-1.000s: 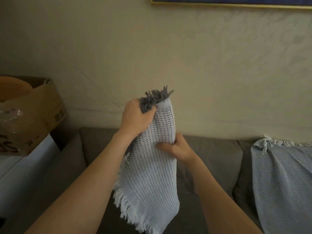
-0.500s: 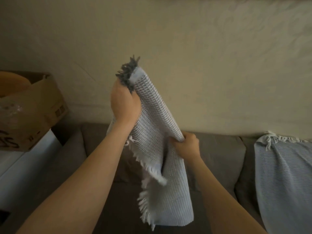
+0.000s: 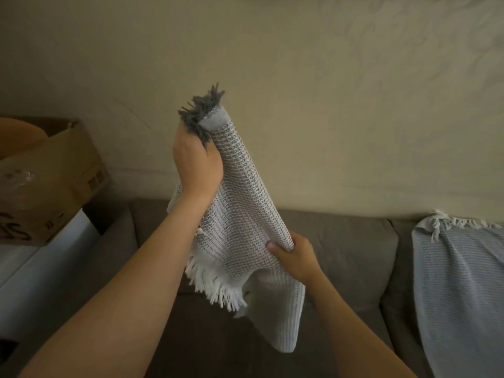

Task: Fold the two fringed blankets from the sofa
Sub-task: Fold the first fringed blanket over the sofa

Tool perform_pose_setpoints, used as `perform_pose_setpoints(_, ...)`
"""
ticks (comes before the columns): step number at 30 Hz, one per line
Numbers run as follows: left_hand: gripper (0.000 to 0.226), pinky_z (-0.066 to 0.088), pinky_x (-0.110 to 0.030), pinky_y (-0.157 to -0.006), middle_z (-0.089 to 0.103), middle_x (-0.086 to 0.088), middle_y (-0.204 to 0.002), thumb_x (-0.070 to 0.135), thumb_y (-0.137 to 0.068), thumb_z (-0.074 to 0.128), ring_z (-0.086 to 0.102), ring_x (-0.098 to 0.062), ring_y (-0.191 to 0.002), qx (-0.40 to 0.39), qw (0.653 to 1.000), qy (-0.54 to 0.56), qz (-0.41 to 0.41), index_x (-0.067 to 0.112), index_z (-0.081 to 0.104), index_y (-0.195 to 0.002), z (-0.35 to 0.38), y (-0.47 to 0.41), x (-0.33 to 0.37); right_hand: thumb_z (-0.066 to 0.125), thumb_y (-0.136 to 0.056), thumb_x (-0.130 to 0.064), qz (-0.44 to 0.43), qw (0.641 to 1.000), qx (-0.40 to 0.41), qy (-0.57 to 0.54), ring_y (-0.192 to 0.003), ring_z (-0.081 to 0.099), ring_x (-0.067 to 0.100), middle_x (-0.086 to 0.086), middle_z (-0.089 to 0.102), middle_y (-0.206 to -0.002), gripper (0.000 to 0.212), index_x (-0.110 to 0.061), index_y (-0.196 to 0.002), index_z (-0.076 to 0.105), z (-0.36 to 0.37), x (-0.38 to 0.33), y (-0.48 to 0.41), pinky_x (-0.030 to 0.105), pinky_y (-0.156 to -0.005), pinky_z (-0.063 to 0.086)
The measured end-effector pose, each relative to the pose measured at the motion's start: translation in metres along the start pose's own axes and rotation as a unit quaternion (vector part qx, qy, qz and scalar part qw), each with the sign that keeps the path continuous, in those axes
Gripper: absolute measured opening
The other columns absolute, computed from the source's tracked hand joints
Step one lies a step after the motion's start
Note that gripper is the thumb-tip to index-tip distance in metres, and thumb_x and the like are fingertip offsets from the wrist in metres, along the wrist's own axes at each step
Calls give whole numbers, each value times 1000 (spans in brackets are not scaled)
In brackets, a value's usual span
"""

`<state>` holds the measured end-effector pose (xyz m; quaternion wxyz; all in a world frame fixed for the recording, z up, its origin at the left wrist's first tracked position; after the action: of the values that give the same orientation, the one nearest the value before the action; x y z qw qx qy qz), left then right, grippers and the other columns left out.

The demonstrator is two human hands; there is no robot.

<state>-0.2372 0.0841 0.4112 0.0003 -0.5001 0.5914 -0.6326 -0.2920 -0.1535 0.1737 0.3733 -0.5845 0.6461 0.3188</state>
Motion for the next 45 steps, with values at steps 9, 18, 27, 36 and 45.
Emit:
perform_pose_setpoints(9,39,49,-34,-109,68,-13,-130,0,-99,48,64,-28,-124,12,999,13,-31,1,63,-135,11,17,-5,80,-86,-31,82,973,-166,135,-97,73,22,2,76,-102,30,-10,-106,74,19,43,12,43,-86,60)
perform_pose_setpoints(18,37,51,-41,-109,71,-16,-128,-4,-95,53,66,-30,-122,-25,972,2,-232,-1,67,-130,-1,60,-95,54,-89,-7,148,974,157,71,-105,67,44,17,73,-110,43,-20,-126,70,-44,9,3,43,-79,52)
perform_pose_setpoints(27,22,54,-39,-95,75,-18,-119,-1,-94,62,69,-37,-115,-160,869,-98,-457,7,77,-109,-4,128,-157,51,-85,0,69,956,273,78,-91,67,36,12,74,-100,58,-31,-134,61,-81,-52,-22,41,-68,52)
perform_pose_setpoints(36,108,46,-33,-110,49,10,-142,63,-61,89,47,-9,-135,-536,836,17,-114,29,43,-152,76,149,-55,55,-77,4,-95,955,117,256,-71,58,34,1,51,-67,49,-19,-119,57,-37,-114,-26,37,-57,33)
perform_pose_setpoints(45,49,50,-47,-91,63,-16,-127,27,-96,66,62,-42,-117,-483,851,-199,-38,15,46,-140,79,150,-20,58,-79,8,-211,925,-18,316,-75,61,42,20,62,-80,34,-8,-109,55,-27,-114,-29,43,-56,37)
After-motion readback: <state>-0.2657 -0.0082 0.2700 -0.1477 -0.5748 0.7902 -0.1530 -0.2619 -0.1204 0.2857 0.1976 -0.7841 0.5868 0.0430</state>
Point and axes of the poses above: each hand's wrist, its own y-axis away from the middle knuckle, its own z-axis out of the palm, x = y × z, the point moved 5 cm from there along -y, towards the middle knuckle
